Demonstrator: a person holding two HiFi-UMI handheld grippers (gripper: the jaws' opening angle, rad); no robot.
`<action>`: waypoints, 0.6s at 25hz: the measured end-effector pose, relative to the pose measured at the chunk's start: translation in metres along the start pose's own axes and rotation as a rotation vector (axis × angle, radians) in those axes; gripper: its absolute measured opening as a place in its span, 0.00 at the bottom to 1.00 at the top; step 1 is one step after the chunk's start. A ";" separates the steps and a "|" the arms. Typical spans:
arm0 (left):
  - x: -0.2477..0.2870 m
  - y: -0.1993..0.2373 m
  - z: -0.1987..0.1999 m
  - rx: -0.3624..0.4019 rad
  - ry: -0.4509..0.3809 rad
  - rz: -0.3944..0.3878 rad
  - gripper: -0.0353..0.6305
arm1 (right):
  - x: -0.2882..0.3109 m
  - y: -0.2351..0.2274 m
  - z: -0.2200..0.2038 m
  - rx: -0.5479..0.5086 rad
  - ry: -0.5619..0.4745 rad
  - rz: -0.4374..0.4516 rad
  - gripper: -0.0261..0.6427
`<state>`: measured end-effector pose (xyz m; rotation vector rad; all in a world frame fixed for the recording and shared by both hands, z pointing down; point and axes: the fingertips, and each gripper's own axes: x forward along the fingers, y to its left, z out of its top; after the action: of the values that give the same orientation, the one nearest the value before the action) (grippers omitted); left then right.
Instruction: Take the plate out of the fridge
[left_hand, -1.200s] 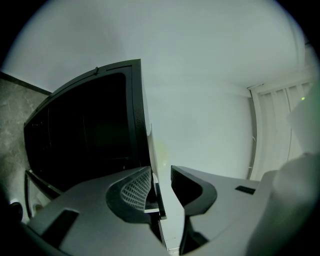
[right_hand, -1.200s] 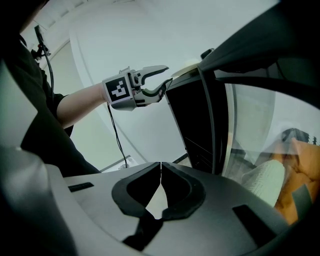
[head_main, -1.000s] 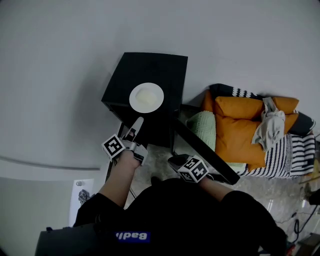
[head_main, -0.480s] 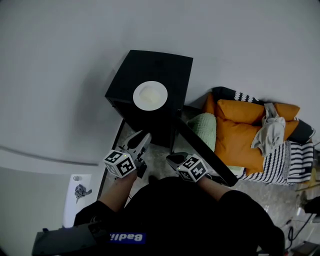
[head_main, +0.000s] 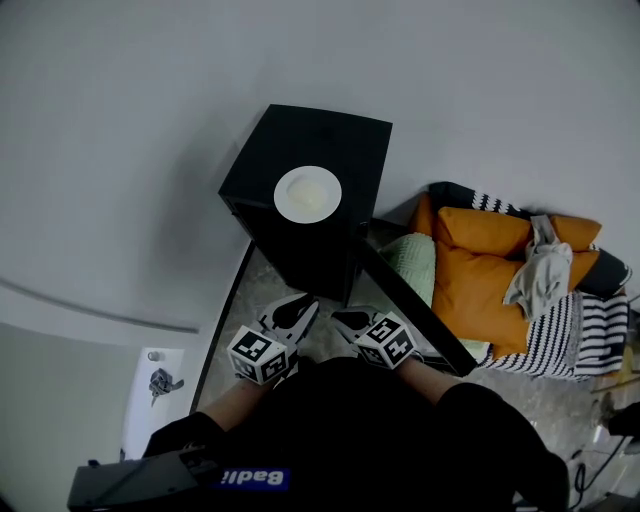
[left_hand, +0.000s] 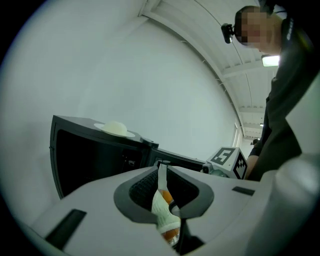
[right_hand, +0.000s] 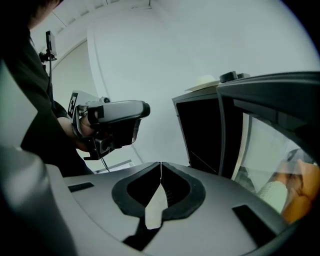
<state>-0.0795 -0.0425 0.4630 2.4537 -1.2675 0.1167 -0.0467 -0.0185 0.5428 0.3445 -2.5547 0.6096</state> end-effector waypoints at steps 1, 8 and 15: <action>-0.001 -0.003 0.000 0.013 -0.001 -0.004 0.14 | 0.000 0.001 0.001 -0.003 -0.006 0.001 0.06; -0.005 -0.021 -0.005 0.060 -0.002 -0.051 0.07 | -0.002 0.007 0.009 -0.035 -0.049 -0.001 0.06; -0.006 -0.031 -0.005 0.029 -0.003 -0.108 0.06 | -0.008 0.012 0.023 -0.049 -0.117 0.010 0.06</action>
<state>-0.0579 -0.0204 0.4572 2.5418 -1.1395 0.1029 -0.0537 -0.0180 0.5162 0.3601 -2.6792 0.5445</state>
